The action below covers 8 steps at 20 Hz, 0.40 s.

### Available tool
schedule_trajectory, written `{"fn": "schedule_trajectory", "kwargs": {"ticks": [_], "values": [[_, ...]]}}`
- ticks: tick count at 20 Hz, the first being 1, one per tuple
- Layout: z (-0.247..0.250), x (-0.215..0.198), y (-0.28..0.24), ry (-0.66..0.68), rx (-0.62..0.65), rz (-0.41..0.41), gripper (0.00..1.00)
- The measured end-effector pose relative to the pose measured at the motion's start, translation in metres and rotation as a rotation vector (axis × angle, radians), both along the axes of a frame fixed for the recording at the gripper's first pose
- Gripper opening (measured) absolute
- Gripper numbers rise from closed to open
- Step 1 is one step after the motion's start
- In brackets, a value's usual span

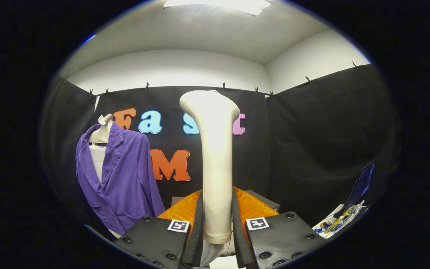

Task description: Iron the clothes twice with a garment steamer, once on the left side and once on the right side.

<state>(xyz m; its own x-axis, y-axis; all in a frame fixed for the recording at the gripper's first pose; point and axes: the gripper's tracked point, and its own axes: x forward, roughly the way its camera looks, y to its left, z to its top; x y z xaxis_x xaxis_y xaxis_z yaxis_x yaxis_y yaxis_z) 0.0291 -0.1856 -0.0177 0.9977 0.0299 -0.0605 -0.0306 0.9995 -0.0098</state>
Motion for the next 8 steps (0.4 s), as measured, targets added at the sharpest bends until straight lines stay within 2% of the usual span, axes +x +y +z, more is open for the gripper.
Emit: {"fn": "schedule_trajectory", "kwargs": {"ticks": [8], "values": [[-0.0005, 0.0014, 0.0047, -0.002, 0.019, 0.001, 0.42]]}}
